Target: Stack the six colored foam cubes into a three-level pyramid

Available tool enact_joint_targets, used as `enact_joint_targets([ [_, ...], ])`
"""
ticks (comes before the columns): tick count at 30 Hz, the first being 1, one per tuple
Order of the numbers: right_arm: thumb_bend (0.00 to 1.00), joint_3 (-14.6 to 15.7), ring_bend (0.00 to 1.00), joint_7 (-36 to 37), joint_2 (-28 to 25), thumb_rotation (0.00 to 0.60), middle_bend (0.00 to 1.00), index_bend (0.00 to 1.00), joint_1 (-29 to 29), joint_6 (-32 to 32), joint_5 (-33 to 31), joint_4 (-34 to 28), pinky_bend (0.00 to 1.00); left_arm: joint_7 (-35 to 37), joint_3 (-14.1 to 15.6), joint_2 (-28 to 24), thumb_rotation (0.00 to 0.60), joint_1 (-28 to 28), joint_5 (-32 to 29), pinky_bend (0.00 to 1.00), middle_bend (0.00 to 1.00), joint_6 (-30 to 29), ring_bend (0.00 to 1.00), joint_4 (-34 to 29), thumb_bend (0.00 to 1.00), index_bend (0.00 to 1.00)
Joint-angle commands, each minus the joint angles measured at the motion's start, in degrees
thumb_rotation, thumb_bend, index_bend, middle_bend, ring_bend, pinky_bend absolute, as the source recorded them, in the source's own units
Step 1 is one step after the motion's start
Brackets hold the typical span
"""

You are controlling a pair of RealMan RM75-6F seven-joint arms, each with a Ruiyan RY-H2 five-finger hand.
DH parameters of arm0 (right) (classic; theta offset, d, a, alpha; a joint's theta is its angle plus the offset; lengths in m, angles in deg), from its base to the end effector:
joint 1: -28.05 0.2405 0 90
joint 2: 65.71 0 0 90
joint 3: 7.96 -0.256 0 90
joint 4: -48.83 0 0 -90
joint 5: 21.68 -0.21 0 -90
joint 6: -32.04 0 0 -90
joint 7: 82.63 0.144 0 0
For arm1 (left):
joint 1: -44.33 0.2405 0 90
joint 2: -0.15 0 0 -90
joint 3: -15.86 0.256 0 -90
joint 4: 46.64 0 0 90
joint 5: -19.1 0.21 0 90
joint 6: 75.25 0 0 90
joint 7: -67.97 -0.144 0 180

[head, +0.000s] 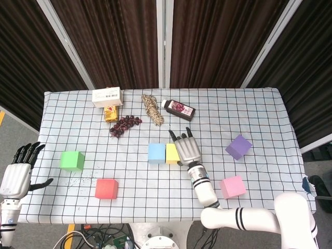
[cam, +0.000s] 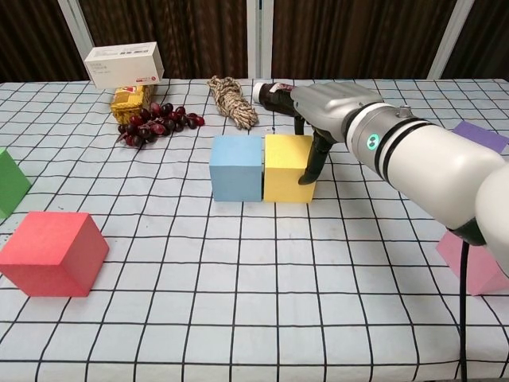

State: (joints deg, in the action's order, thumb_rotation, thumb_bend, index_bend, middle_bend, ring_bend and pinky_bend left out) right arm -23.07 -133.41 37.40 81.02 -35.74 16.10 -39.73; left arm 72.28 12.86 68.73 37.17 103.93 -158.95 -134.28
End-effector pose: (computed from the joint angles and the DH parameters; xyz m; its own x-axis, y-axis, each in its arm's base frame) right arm -0.0668 -0.3328 -0.0683 0.5374 -0.2539 0.8042 -0.8368 -0.2788 0.4712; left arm -0.3165 0.1951 0.1398 0.3273 0.0093 0.9449 0.9448 -0.0218 -0.3271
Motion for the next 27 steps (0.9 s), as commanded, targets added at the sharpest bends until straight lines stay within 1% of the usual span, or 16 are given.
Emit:
enact_joint_targets([
  [1,0.07,-0.1,0.23,-0.1,0.1,0.600,0.62,0.00,0.2,0.0,-0.2,0.1,0.00,0.0,0.0,0.0,0.600,0.0,0.0,0.06,0.05,0.0,0.00,0.0,0.00,0.10],
  [6,0.07,-0.7,0.23,-0.3,0.1,0.600,0.62,0.00,0.5,0.1,-1.0,0.0,0.00,-0.2,0.1,-0.1,0.600,0.0,-0.1,0.06,0.05,0.3,0.00,0.0,0.00,0.10],
  [16,0.07,-0.9,0.23,-0.6,-0.1,0.600,0.62,0.00,1.0,0.1,-2.0,0.0,0.00,-0.3,0.1,-0.1,0.600,0.0,-0.2,0.06,0.05,0.5,0.00,-0.2,0.00,0.10],
  [27,0.07,-0.1,0.23,-0.6,-0.8,0.600,0.61,0.00,1.0,0.3,-2.5,-0.9,0.00,-0.3,0.2,0.0,0.600,0.1,-0.1,0.06,0.05,0.5,0.00,0.0,0.00,0.10],
])
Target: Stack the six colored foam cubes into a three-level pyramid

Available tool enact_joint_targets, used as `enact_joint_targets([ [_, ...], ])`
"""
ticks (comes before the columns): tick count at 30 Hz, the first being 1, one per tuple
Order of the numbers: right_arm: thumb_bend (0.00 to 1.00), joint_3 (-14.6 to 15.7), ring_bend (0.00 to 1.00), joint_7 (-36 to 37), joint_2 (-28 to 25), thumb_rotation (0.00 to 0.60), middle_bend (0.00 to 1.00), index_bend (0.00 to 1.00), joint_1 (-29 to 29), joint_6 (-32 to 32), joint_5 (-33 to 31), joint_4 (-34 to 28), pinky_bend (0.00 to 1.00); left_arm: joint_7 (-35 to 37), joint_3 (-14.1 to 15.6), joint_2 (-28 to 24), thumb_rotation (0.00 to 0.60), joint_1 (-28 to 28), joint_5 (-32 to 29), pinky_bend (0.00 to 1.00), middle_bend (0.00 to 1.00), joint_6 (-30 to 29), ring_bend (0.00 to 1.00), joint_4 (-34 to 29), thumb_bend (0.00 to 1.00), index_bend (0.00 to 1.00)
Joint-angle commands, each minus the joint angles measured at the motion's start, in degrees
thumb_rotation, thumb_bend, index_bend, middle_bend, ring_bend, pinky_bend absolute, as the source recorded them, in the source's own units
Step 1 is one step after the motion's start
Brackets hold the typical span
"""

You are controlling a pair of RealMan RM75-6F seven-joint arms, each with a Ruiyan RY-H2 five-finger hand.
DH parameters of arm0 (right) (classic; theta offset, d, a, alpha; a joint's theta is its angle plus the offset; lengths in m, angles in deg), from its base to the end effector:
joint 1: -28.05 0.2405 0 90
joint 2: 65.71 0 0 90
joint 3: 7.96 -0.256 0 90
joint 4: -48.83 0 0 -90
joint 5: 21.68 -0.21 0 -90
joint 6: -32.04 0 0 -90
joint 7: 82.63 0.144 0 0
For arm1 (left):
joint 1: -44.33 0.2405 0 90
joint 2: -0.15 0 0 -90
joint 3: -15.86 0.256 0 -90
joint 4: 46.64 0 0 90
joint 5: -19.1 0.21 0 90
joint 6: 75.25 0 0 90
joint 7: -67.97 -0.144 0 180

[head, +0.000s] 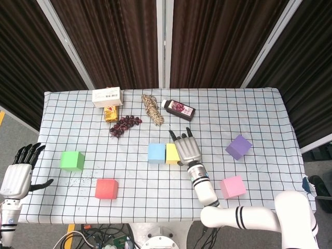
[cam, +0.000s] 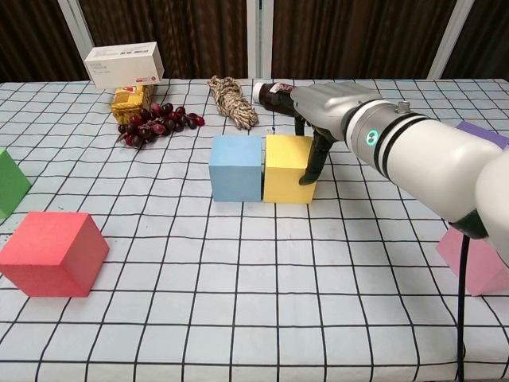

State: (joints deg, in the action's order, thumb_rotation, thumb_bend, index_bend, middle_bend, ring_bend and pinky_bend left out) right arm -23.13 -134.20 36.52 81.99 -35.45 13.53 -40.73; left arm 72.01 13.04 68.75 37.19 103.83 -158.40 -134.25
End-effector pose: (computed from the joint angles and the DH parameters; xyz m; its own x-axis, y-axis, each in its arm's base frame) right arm -0.0659 -0.3338 -0.0669 0.5417 -0.2761 0.7939 -0.8360 -0.2752 0.4747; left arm -0.3177 0.1943 0.1381 0.3322 0.0219 0.9430 0.9432 -0.0189 -0.3318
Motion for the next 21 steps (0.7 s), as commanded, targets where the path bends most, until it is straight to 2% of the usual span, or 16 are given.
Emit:
enact_joint_targets([
  [1,0.07,-0.1,0.23,0.3,0.2,0.600,0.61,0.00,0.1,0.0,0.0,0.2,0.00,0.0,0.0,0.0,0.600,0.0,0.0,0.06,0.05,0.0,0.00,0.0,0.00,0.10],
  [7,0.07,-0.2,0.23,0.4,0.8,0.600,0.58,0.00,0.3,-0.2,-0.4,0.9,0.00,0.0,0.0,-0.1,0.600,0.1,0.0,0.06,0.05,-0.1,0.00,0.0,0.00,0.10],
  [10,0.06,-0.4,0.22,1.3,0.9,0.600,0.49,0.00,0.2,-0.2,0.1,1.1,0.00,0.0,0.0,-0.1,0.600,0.1,0.0,0.06,0.05,0.0,0.00,0.0,0.00,0.10],
  [14,0.00,-0.8,0.13,2.7,0.7,0.600,0.28,0.00,0.1,0.8,0.1,1.0,0.00,-0.1,0.0,0.0,0.600,0.1,0.0,0.06,0.05,0.0,0.00,0.0,0.00,0.10],
  [21,0.00,-0.7,0.06,3.5,0.2,0.600,0.15,0.00,0.1,1.6,0.1,0.8,0.00,-0.1,-0.1,0.0,0.600,0.1,0.0,0.06,0.05,-0.1,0.00,0.0,0.00,0.10],
])
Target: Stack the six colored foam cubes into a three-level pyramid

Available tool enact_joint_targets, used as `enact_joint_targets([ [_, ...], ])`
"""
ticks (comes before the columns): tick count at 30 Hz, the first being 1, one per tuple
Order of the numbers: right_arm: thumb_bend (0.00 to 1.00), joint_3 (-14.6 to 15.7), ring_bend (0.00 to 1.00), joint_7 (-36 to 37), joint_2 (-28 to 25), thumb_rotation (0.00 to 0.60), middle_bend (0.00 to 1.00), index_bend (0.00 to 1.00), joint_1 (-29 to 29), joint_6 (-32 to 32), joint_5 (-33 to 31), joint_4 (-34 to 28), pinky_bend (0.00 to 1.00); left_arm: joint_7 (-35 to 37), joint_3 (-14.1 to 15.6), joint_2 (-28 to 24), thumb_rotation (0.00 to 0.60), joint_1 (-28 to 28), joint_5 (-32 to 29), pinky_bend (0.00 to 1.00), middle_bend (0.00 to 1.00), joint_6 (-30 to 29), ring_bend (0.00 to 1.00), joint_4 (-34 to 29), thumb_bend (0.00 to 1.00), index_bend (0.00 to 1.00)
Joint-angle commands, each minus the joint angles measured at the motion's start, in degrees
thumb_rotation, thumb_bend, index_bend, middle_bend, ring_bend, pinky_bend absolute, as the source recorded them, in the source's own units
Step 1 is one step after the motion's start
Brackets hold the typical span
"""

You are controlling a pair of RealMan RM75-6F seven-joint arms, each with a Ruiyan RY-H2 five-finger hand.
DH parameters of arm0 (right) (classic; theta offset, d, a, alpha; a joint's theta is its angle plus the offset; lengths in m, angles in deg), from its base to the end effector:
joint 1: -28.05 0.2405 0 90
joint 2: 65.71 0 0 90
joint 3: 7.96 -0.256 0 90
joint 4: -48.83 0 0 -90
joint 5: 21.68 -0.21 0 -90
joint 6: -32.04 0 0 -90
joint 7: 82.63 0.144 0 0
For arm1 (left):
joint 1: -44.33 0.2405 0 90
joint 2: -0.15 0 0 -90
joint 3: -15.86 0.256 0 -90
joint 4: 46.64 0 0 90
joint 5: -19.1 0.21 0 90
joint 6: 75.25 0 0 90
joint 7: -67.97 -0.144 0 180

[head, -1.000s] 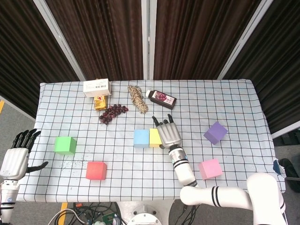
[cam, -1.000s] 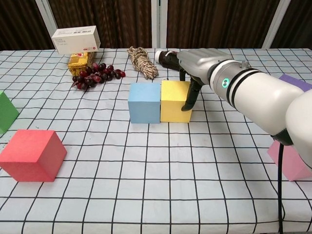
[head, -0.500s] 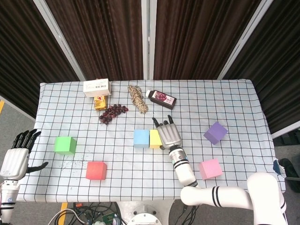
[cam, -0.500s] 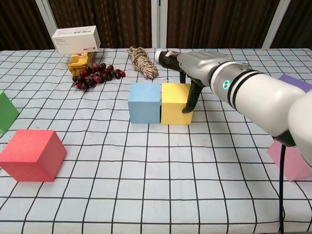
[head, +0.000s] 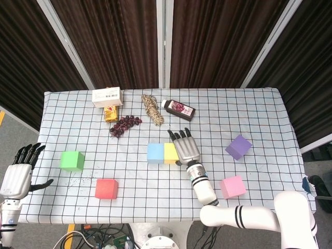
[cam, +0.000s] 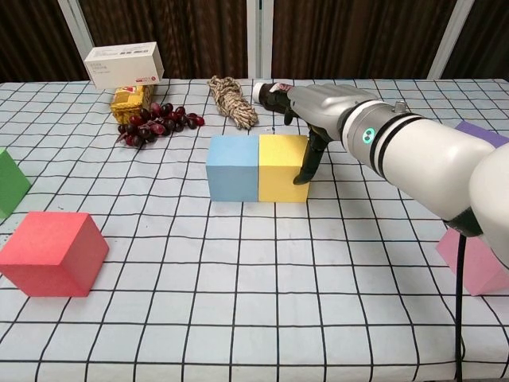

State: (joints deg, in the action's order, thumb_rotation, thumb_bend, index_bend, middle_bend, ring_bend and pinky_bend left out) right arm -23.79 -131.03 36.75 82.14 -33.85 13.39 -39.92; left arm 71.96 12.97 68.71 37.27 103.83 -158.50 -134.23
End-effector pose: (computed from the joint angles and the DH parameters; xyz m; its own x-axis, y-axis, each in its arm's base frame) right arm -0.0640 -0.3362 -0.0694 0.4923 -0.3001 0.8171 -0.8656 -0.2681 0.4230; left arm -0.3179 0.1942 0.1388 0.3338 0.0193 0.9424 0.9426 -0.0177 -0.3335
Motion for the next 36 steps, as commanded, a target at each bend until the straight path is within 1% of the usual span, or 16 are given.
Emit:
enact_joint_targets([
  [1,0.00,0.0,0.06,0.5,0.0,0.600,0.15,0.00,0.0,0.1,0.3,-0.1,0.00,0.0,0.0,0.0,0.600,0.0,0.0,0.06,0.05,0.0,0.00,0.0,0.00,0.10],
  [5,0.00,0.0,0.04,1.5,-0.4,0.600,0.12,0.00,-0.2,0.1,1.0,-0.8,0.00,0.2,-0.1,0.0,0.600,0.0,0.0,0.06,0.05,0.0,0.00,0.1,0.00,0.10],
  [8,0.00,-0.5,0.04,3.1,-1.6,0.600,0.11,0.00,-0.8,-0.5,2.4,-2.5,0.00,0.4,-0.1,0.0,0.600,-0.1,0.0,0.06,0.05,0.1,0.00,0.2,0.00,0.10],
  [10,0.00,-1.0,0.04,4.0,-3.4,0.600,0.11,0.00,-1.4,-1.1,3.4,-4.8,0.00,0.3,-0.1,0.0,0.600,-0.3,0.0,0.06,0.05,0.4,0.00,0.1,0.00,0.10],
  [17,0.00,-2.2,0.04,9.0,-12.1,0.600,0.12,0.00,-5.8,-4.8,7.3,-15.0,0.00,-0.7,-0.7,-0.8,0.600,-2.4,1.1,0.06,0.05,2.2,0.00,-3.0,0.00,0.10],
  [20,0.00,-3.0,0.04,12.9,-16.4,0.600,0.12,0.00,-8.7,-6.3,8.7,-18.8,0.00,-0.7,-1.2,-0.8,0.600,-3.9,0.4,0.06,0.05,4.5,0.00,-4.3,0.00,0.10],
  [23,0.00,-3.3,0.04,19.9,-21.7,0.600,0.12,0.00,-12.6,-5.8,10.4,-23.9,0.00,-0.5,-2.1,0.0,0.600,-5.7,-0.6,0.06,0.05,6.9,0.00,-5.8,0.00,0.10],
  [26,0.00,-2.3,0.04,24.8,-25.7,0.600,0.13,0.00,-16.3,-6.8,14.6,-26.4,0.00,-1.3,-2.7,1.4,0.600,-7.5,-2.1,0.06,0.05,9.8,0.00,-6.0,0.00,0.10],
  [29,0.00,-0.8,0.04,28.9,-28.4,0.600,0.13,0.00,-19.4,-7.7,18.4,-27.9,0.00,-2.8,-3.3,3.3,0.600,-9.3,-4.2,0.07,0.05,12.7,0.00,-5.6,0.00,0.10],
  [32,0.00,0.7,0.03,31.0,-30.3,0.600,0.13,0.00,-21.4,-8.4,21.7,-28.7,0.00,-4.8,-3.6,5.1,0.600,-10.8,-6.1,0.07,0.05,15.0,0.00,-4.4,0.00,0.10],
  [36,0.00,2.0,0.03,34.4,-32.4,0.600,0.13,0.00,-24.1,-9.6,26.0,-29.4,0.00,-9.8,-4.1,7.0,0.600,-12.6,-8.6,0.07,0.05,17.2,0.00,-1.6,0.00,0.10],
])
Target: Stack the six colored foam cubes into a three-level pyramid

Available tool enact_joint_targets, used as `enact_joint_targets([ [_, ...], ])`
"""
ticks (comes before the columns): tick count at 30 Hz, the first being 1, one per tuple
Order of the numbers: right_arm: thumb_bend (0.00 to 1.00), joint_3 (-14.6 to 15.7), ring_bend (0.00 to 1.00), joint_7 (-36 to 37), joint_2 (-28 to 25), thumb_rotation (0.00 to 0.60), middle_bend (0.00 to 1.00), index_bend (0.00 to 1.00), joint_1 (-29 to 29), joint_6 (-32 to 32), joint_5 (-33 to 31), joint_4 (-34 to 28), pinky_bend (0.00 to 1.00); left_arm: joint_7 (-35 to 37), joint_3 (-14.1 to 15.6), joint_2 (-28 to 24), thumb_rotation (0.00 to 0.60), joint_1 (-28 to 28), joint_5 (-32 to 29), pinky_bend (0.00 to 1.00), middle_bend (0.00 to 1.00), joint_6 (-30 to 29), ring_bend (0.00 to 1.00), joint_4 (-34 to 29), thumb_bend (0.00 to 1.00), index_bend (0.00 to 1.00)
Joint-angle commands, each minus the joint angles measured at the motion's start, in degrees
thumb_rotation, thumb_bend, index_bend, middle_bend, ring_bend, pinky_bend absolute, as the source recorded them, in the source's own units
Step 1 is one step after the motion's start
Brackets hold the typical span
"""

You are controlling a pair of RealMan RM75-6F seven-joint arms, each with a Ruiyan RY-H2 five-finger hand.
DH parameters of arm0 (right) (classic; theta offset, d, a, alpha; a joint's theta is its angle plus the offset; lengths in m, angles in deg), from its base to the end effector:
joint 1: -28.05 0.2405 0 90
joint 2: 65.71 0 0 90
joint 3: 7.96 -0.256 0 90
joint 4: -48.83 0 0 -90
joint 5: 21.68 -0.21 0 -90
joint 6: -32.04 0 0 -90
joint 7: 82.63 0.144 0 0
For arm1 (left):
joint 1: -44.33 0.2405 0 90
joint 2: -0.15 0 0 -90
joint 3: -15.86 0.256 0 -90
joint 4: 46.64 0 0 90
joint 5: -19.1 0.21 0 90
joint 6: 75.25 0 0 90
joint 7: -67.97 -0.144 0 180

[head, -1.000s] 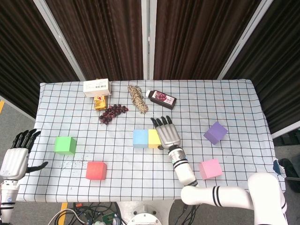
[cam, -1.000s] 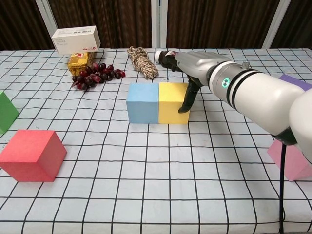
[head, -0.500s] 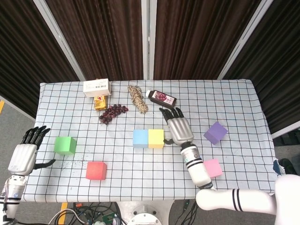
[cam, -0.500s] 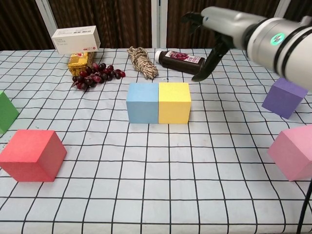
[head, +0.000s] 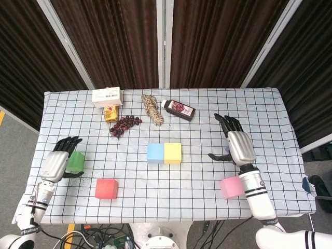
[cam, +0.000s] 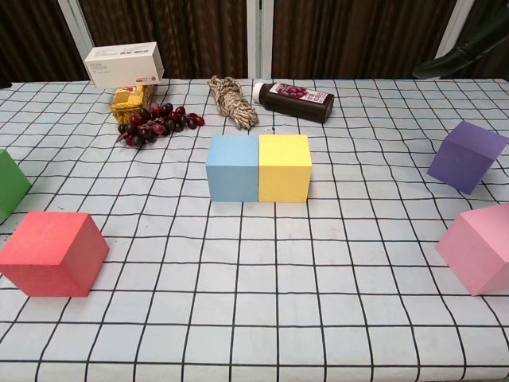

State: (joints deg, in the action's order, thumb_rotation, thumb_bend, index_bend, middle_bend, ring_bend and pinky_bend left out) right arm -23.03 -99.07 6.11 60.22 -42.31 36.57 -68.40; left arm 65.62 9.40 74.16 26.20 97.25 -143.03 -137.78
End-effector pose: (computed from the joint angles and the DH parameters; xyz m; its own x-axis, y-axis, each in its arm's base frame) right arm -0.1275 -0.2929 0.1006 0.0512 -0.1217 0.9912 -0.9859 -0.1643 0.0308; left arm -0.2695 0.2560 0.0781 0.2851 0.1927 0.9389 0.9570 -0.1125 -0.2675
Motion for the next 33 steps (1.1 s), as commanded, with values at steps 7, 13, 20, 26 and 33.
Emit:
enact_joint_targets([
  [7,0.00,1.6,0.03,7.2,-3.4,0.600,0.14,0.00,-4.2,-0.7,4.9,0.7,0.00,-7.5,-0.4,0.0,0.600,-2.3,-4.9,0.07,0.07,3.1,0.00,2.6,0.00,0.10],
  [13,0.00,2.2,0.03,9.0,-3.9,0.600,0.14,0.00,-5.6,-1.0,6.8,1.1,0.00,-11.0,0.8,-1.4,0.600,-2.7,-7.7,0.07,0.12,5.5,0.00,4.0,0.00,0.10],
  [20,0.00,1.9,0.03,9.6,-3.6,0.600,0.15,0.00,-6.5,-1.5,6.9,1.5,0.00,-12.0,1.7,-1.0,0.600,-3.4,-8.1,0.07,0.16,6.8,0.00,5.5,0.00,0.10],
  [26,0.00,2.3,0.03,9.7,-3.2,0.600,0.16,0.00,-7.2,-1.7,7.5,1.8,0.00,-11.2,1.6,1.6,0.600,-4.2,-8.1,0.07,0.27,7.4,0.00,9.4,0.03,0.11],
  [33,0.00,2.5,0.03,11.5,-3.1,0.600,0.17,0.00,-8.6,-2.4,8.3,2.6,0.00,-6.9,1.0,4.1,0.600,-4.6,-6.1,0.07,0.44,5.9,0.06,12.7,0.15,0.14],
])
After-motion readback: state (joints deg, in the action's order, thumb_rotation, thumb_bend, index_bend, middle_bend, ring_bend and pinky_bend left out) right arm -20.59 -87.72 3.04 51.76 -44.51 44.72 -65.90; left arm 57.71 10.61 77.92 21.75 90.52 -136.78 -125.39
